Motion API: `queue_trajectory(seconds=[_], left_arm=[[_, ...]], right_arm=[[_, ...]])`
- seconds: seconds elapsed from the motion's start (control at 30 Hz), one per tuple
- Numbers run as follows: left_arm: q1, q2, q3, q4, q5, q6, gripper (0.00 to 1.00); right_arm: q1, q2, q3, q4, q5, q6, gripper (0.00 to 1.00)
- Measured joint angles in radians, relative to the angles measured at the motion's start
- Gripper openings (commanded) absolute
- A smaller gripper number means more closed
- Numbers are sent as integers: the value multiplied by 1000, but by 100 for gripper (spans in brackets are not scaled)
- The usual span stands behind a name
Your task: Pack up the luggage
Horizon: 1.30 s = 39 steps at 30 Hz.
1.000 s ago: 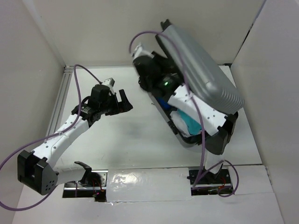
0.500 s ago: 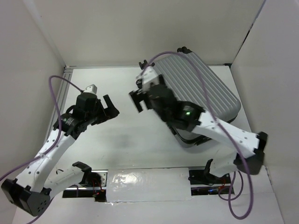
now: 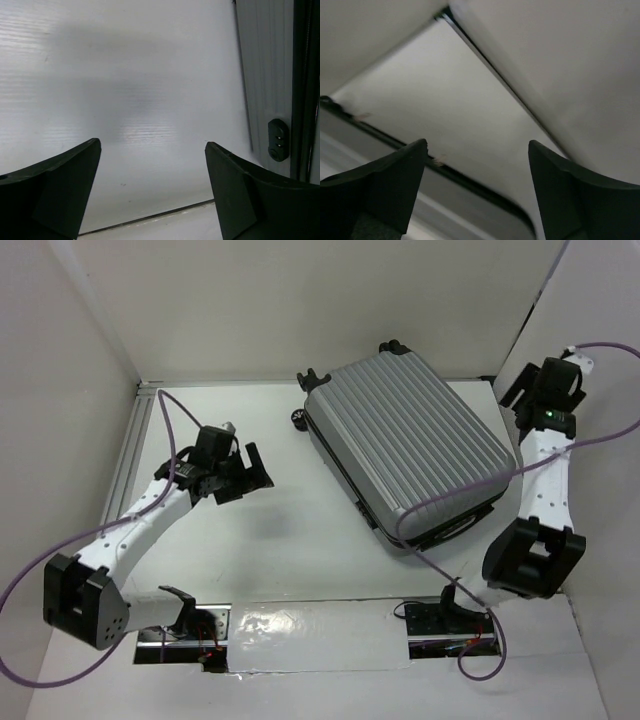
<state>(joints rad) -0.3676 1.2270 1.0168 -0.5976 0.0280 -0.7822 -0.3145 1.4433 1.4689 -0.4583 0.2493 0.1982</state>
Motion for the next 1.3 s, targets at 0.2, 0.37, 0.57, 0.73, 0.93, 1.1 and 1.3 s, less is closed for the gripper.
queue_trajectory(seconds=[0.2,0.37,0.57,0.73,0.93,1.1,1.3], left_arm=[[-8,203,41,113,72,6,90],[-26,441,178,183,114,23,85],[-34,668,367,247,178,26,83],[-33,846,556,259,224,42,83],[17,1016,765,203,226,60,83],[103,1095,890,188,187,84,83],[256,1180,1061,199,148,122,87]], right_arm=[[-95,212,45,0,-157,-45,69],[-96,359,82,-18,-267,-103,64],[-103,360,12,-3,-522,-141,50],[-97,316,-131,42,-710,-96,47],[16,147,-282,78,-702,-74,40],[208,6,-417,90,-625,-38,40],[583,-54,-426,8,-613,-2,48]])
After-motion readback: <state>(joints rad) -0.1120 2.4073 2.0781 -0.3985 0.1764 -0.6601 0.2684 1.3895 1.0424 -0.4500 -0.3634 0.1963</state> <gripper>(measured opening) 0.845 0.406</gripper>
